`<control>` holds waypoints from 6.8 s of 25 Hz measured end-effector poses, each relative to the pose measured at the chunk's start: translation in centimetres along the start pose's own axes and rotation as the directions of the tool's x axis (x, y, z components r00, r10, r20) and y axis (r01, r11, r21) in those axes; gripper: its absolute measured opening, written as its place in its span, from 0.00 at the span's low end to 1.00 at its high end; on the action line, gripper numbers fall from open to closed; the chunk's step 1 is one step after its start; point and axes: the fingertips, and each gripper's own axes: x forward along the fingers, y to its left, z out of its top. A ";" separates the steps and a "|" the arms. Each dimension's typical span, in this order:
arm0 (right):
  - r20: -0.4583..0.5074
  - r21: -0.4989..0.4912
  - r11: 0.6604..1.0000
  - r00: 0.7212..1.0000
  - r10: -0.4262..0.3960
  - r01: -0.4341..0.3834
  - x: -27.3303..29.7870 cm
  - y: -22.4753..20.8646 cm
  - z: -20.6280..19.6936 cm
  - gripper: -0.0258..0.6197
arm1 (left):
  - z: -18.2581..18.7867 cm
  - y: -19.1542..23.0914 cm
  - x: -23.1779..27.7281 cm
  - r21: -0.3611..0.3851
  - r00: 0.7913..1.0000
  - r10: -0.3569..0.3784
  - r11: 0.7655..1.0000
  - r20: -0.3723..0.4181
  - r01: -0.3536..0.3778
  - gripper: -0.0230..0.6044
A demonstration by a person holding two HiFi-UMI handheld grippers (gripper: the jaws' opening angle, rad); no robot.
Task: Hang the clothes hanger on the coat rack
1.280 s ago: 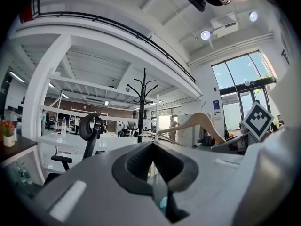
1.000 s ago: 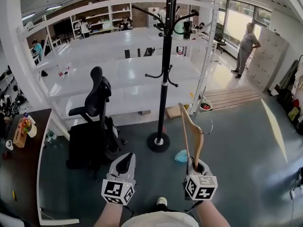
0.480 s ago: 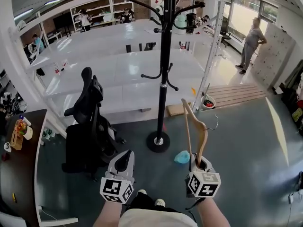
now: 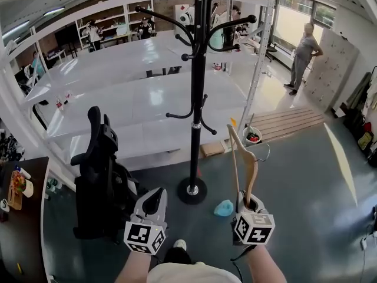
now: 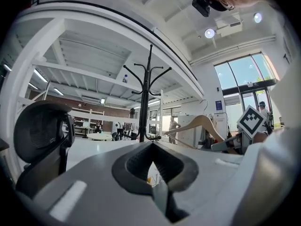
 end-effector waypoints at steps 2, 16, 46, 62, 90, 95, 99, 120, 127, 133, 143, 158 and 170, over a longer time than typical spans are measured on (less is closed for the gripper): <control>0.015 -0.020 1.000 1.000 -0.004 0.005 1.4 -0.1 1.5 0.08 | 0.3 0.6 1.2 0.027 1.000 -0.011 1.000 0.002 0.011 0.04; 0.099 -0.178 0.984 0.995 0.005 0.013 11.7 0.3 17.6 0.08 | 2.2 4.8 7.2 0.058 0.998 -0.062 0.996 0.022 0.060 0.04; -0.060 -0.237 0.971 0.998 0.025 -0.038 27.5 3.6 22.4 0.08 | -1.5 11.4 8.5 -0.022 0.999 -0.010 1.000 -0.054 0.009 0.04; 0.063 -0.136 0.987 0.993 0.100 -0.091 25.8 3.7 23.0 0.18 | -0.1 11.6 8.2 -0.017 0.999 0.013 1.000 -0.031 -0.014 0.04; 0.387 -0.293 0.956 0.918 0.088 0.032 3.9 5.2 17.0 0.08 | 3.5 0.4 3.6 0.011 0.994 -0.092 0.996 0.058 0.092 0.04; 0.328 -0.277 0.961 0.938 0.113 -0.019 1.5 6.2 11.9 0.08 | 3.2 -2.3 1.9 0.016 0.993 -0.101 0.995 0.056 0.100 0.04; 0.247 -0.237 0.969 0.960 0.135 -0.075 0.0 6.1 6.8 0.08 | 2.5 -4.0 -0.3 0.022 0.995 -0.086 0.996 0.045 0.085 0.04; 0.187 -0.221 0.968 0.969 0.161 -0.118 -13.7 9.9 -2.9 0.08 | 2.2 -8.0 -16.1 0.037 1.000 -0.010 0.999 0.025 0.009 0.04; 0.149 -0.233 0.966 0.977 0.151 -0.113 -18.6 14.1 -7.7 0.08 | 1.7 -7.4 -24.7 0.019 1.000 0.013 1.000 0.016 -0.013 0.04; 0.112 -0.260 0.955 0.978 0.178 -0.144 -24.6 17.7 -11.7 0.08 | 0.0 -8.5 -31.2 -0.010 1.000 0.006 1.000 -0.004 -0.006 0.04; 0.071 -0.192 0.971 0.985 0.156 -0.140 -30.3 18.3 -15.3 0.08 | -0.9 -11.6 -36.0 -0.020 0.999 -0.030 0.999 -0.018 0.030 0.04; 0.100 -0.240 0.956 0.975 0.201 -0.172 -38.3 16.5 -14.6 0.08 | 1.3 -18.3 -39.5 -0.025 0.999 -0.031 0.999 0.010 0.031 0.04; 0.135 -0.210 0.964 0.972 0.192 -0.162 -41.4 14.4 -14.2 0.08 | 1.8 -22.4 -39.8 0.001 0.998 -0.058 0.998 0.013 0.058 0.04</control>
